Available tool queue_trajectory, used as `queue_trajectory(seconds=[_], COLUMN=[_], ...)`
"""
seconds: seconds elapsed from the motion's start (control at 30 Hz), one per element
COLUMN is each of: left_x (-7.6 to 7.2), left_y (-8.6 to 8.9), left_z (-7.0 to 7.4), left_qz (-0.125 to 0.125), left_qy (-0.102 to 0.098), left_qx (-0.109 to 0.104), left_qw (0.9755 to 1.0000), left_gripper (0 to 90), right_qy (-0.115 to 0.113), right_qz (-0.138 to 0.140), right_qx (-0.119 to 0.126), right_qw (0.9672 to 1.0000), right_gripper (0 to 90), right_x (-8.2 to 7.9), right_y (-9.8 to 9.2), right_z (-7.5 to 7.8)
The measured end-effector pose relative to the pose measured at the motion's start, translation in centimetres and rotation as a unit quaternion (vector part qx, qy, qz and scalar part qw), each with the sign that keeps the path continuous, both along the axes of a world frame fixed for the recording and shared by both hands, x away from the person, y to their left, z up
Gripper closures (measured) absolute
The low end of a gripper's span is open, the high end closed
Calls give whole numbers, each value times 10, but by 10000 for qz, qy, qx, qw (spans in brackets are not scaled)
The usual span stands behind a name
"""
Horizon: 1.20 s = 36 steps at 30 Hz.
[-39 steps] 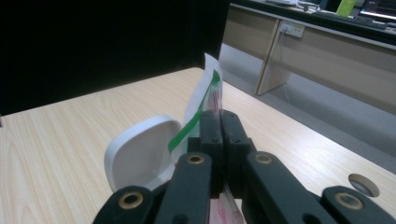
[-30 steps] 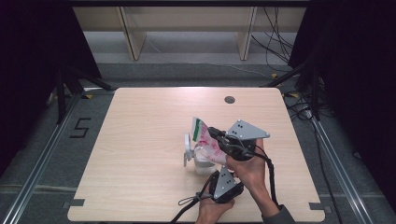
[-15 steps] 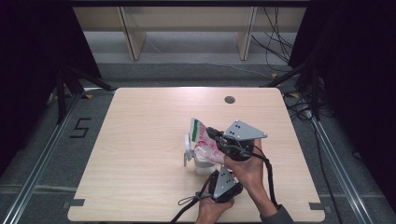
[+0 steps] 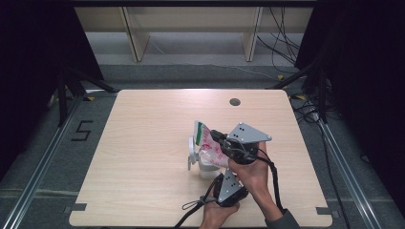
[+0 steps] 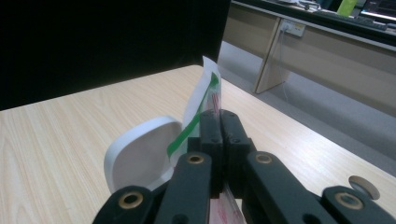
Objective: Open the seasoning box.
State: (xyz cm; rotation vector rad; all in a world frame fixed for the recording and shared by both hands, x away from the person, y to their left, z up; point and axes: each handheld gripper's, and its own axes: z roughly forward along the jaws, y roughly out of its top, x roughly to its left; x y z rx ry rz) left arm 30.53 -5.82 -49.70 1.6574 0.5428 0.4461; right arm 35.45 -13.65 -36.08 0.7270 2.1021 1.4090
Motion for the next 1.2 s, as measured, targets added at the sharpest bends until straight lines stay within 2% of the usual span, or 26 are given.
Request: queue_trajectory(seconds=[0.1, 0.17, 0.2, 0.23, 0.27, 0.3, 0.33, 0.43, 0.47, 0.83, 1.2], left_x=[0, 0, 0, 0, 0, -1, -1, 0, 0, 0, 0], left_y=[0, 0, 0, 0, 0, 0, 0, 0, 1, 1, 1], left_z=[0, 0, 0, 0, 0, 0, 0, 0, -1, 0, 0], left_qz=[8, 10, 12, 22, 28, 38, 38, 9, 14, 21, 18], left_qy=[-17, -18, 1, 3, -14, -17, -17, -7, -12, -21, -8], left_qx=[-8, 2, -7, -19, -7, -14, -14, 2, 13, 4, 7], left_qw=[10000, 10000, 10000, 10000, 10000, 10000, 10000, 10000, 10000, 10000, 10000], left_gripper=[756, 755, 755, 755, 756, 756, 755, 755, 756, 756, 755], right_qy=[-61, -185, 16, -122, -34, -179, -75, 6, -79, -26, -94], right_qz=[47, 47, 67, -19, 43, 7, 2, 22, 36, 47, 49], right_qx=[29, -13, 56, 12, 41, 19, 54, 37, 50, 59, 49], right_qw=[10000, 9998, 10000, 9999, 10000, 9998, 10000, 10000, 9999, 10000, 9999], right_gripper=[900, 900, 900, 900, 900, 900, 900, 900, 900, 900, 900], right_x=[1, 2, 1, 2, 0, 1, -1, 1, 2, 1, 2], right_y=[-1, -1, 0, -2, -2, -2, 0, 0, -1, -2, -2], right_z=[1, 1, 0, 0, 1, 1, 1, 0, 0, 1, 0])
